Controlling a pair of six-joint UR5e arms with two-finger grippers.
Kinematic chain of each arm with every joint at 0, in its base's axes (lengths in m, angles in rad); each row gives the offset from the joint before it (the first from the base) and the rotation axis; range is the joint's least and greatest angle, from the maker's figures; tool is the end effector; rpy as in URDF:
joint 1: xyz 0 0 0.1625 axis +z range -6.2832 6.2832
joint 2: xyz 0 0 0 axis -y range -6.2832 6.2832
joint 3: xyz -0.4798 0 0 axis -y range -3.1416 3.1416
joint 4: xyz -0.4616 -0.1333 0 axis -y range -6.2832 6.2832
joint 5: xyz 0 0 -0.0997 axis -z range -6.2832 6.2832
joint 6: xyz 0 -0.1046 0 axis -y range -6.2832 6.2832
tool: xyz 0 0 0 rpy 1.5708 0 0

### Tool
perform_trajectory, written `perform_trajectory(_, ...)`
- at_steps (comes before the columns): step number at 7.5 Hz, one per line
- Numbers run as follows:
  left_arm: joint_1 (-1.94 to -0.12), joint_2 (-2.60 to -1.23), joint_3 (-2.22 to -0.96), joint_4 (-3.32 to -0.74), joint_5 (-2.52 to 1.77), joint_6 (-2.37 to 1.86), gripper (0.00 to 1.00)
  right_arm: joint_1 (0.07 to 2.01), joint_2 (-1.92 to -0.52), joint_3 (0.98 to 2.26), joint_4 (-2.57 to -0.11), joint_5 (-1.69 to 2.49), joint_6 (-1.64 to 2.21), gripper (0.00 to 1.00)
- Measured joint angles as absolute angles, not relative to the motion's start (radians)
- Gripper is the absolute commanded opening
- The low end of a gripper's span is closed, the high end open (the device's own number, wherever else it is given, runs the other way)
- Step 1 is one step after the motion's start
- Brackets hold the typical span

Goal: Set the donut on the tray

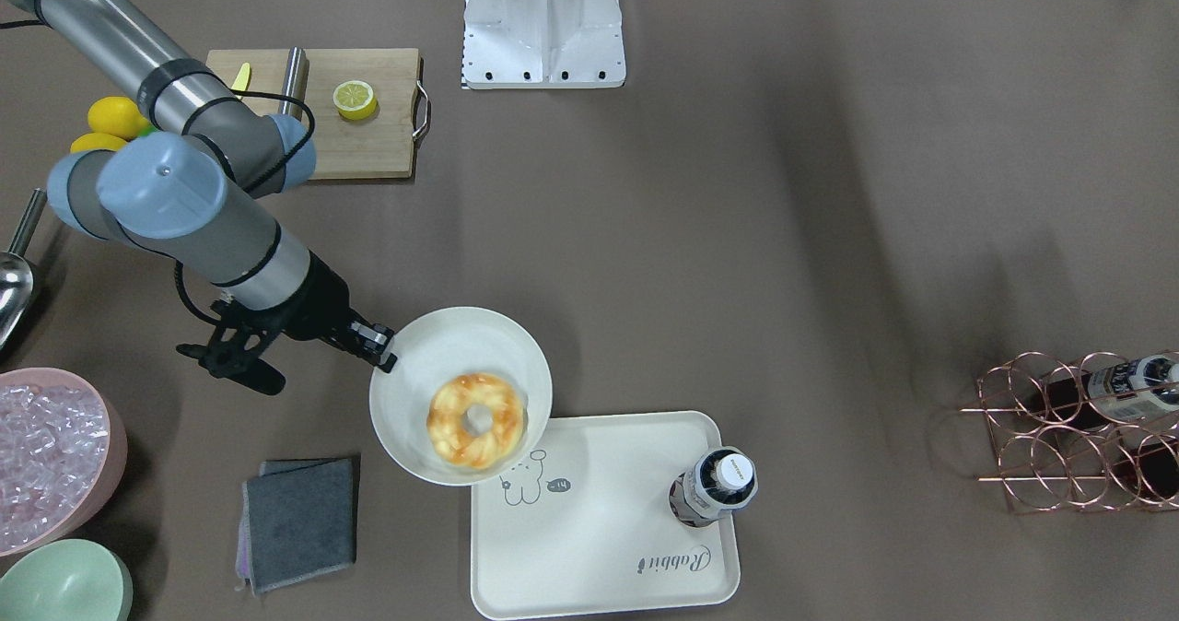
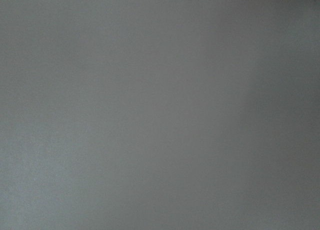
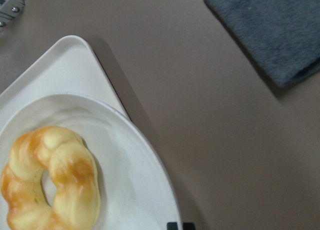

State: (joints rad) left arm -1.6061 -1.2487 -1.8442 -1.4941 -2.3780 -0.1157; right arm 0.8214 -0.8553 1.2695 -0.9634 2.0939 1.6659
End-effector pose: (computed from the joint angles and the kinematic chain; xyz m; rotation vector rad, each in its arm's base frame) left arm -0.0718 -0.3968 0.7243 -0.1510 0.8020 -0.1931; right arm -0.5310 -0.6897 0.3011 -0.0921 -1.1140 0.5541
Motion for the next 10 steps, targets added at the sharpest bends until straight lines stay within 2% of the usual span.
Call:
perform_trajectory(3, -1.605, -1.250, -1.844, -1.494, -2.378, -0.117, 0.98, 0.766, -0.704, 1.109, -0.962, 1.983, 1.766, 0.00)
perform_trajectory(10, -1.610, -1.247, -1.845, -1.494, -2.376, -0.113, 0.98, 0.740, -0.549, 0.864, -0.956, 1.888, 1.863, 0.00)
